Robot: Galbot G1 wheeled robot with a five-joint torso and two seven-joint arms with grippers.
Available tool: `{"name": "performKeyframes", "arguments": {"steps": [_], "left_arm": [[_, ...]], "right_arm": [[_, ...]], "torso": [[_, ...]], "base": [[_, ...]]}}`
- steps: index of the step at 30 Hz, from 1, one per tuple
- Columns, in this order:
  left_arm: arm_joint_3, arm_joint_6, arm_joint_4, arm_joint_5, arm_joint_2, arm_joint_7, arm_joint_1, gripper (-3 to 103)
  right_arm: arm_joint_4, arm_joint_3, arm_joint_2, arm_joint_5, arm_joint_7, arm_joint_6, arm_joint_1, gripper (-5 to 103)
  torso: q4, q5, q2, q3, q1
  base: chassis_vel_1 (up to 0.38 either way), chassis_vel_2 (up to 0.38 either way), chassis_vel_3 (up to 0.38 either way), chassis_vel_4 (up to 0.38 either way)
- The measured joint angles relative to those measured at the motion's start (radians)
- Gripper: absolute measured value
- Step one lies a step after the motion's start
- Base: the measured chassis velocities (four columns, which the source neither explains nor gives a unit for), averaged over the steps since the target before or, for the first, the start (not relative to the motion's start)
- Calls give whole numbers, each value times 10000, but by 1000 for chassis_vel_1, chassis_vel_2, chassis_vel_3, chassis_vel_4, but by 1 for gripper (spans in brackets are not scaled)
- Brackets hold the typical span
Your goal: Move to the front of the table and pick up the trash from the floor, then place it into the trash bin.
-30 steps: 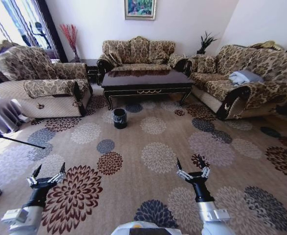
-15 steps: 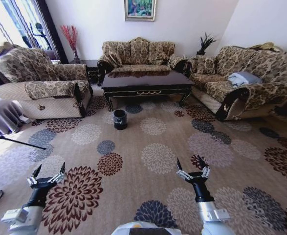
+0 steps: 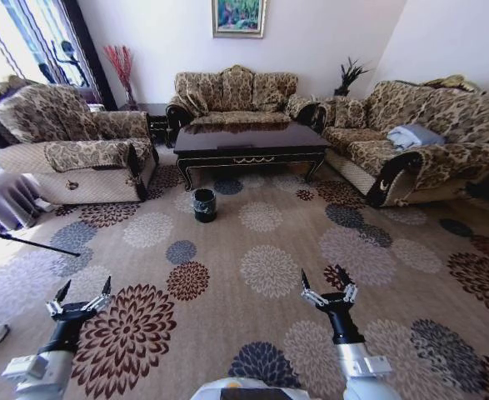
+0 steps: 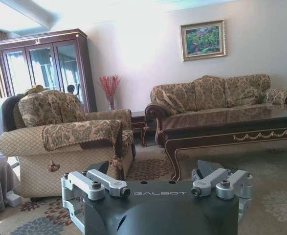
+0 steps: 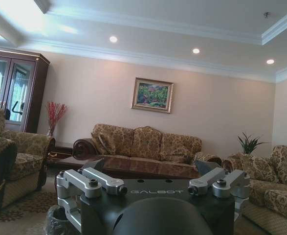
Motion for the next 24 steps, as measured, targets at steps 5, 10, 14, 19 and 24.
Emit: {"name": "performKeyframes", "arguments": {"steps": [5, 10, 14, 19, 24], "left_arm": [[0, 0, 0, 0, 0, 0, 0, 100], [0, 0, 0, 0, 0, 0, 0, 100], [0, 0, 0, 0, 0, 0, 0, 100], [0, 0, 0, 0, 0, 0, 0, 100], [0, 0, 0, 0, 0, 0, 0, 100]], "right_arm": [[0, 0, 0, 0, 0, 0, 0, 100], [0, 0, 0, 0, 0, 0, 0, 100], [0, 0, 0, 0, 0, 0, 0, 100], [0, 0, 0, 0, 0, 1, -1, 100], [0, 0, 0, 0, 0, 0, 0, 100]], "torso": [[0, 0, 243, 139, 106], [0, 0, 472, 267, 206], [0, 0, 639, 361, 280], [0, 0, 865, 492, 375], [0, 0, 1127, 640, 488]], "base": [[0, 0, 0, 0], [0, 0, 0, 0], [0, 0, 0, 0], [0, 0, 0, 0], [0, 0, 0, 0]]}}
